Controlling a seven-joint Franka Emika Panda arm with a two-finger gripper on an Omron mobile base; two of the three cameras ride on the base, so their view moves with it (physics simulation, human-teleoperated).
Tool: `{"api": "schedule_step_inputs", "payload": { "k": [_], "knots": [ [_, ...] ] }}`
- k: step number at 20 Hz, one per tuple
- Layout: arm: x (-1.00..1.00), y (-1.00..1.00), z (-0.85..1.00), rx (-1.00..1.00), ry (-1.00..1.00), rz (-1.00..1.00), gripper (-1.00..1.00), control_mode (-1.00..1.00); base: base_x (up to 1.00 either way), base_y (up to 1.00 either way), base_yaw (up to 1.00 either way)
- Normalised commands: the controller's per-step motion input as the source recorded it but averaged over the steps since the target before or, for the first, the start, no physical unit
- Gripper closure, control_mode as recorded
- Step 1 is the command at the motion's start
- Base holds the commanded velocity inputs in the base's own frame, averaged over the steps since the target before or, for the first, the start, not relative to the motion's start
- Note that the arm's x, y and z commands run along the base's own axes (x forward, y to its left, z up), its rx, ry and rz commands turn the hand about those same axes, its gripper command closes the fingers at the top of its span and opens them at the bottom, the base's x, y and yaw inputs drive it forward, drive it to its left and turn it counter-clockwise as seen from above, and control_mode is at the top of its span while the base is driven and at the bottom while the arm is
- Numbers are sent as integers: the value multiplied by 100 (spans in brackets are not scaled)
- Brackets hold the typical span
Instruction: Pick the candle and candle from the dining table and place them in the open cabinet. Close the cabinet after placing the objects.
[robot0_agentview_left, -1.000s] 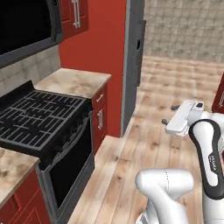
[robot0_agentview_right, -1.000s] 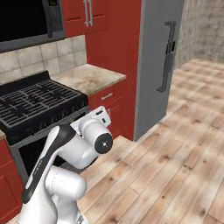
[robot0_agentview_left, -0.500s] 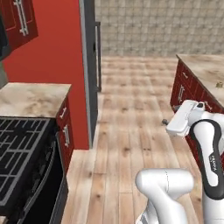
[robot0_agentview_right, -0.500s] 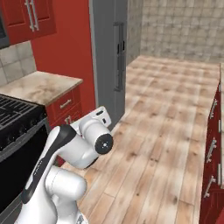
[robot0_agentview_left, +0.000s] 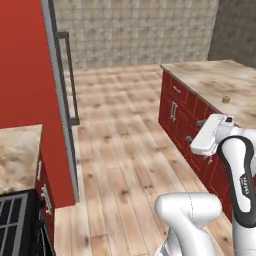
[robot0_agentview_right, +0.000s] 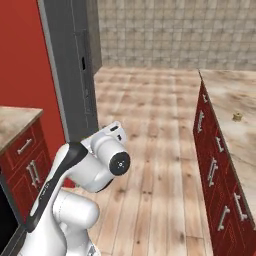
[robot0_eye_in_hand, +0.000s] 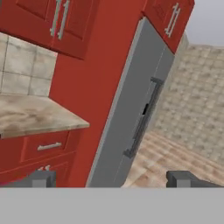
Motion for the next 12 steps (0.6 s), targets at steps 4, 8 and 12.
{"api": "schedule_step_inputs", "payload": {
  "k": [4,8,12],
  "knots": [
    [0,0,0,0,0,0,-100,100,85,39,-51],
    [0,0,0,0,0,0,-100,100,84,36,-51],
    [0,0,0,0,0,0,-100,100,85,29,-48]
  ]
}}
